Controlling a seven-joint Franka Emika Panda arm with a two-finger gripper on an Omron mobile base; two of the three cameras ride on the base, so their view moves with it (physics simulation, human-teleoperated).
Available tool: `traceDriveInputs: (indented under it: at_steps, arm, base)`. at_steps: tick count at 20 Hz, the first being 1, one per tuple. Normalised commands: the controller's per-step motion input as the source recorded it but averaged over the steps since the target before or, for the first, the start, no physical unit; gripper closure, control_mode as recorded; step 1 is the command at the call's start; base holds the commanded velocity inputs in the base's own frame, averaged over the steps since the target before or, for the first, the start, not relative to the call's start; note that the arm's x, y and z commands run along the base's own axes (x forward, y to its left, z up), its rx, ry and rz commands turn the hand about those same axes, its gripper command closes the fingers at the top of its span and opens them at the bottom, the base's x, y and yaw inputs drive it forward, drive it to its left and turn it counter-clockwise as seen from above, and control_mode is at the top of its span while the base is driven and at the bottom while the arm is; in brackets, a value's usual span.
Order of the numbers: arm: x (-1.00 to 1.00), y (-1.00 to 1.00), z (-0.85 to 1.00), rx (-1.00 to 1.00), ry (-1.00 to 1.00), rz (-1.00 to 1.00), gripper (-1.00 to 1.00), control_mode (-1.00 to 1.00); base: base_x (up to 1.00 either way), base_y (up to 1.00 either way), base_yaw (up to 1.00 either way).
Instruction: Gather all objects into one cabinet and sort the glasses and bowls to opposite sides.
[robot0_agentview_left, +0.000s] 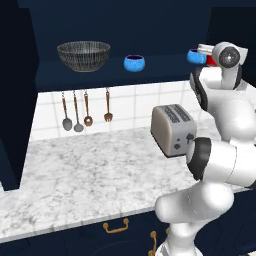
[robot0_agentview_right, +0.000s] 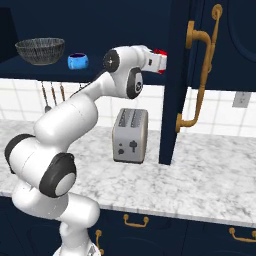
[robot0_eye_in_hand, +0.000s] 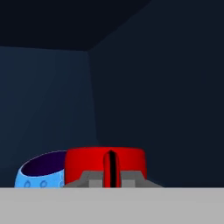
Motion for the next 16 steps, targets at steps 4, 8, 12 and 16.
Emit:
traceDriveInputs:
  at_steps: [4,8,12,16]
  arm:
    - [0.0,-0.02,-0.34,0.0,-0.11,0.0,1.0,-1.0]
    - [-0.07,0.05,-0.26,0.0,-0.01,0.0,1.0,-1.0]
    - [-0.04,0.18,-0.18,-0.02,0.0,0.0,1.0,-1.0]
    - [0.0,0.17,-0.02,-0.01,0.06,0.0,1.0,-1.0]
  base:
    - [0.0,0.0,0.0]
    - [0.0,0.0,0.0]
    - [0.0,0.0,0.0]
    - [0.0,0.0,0.0]
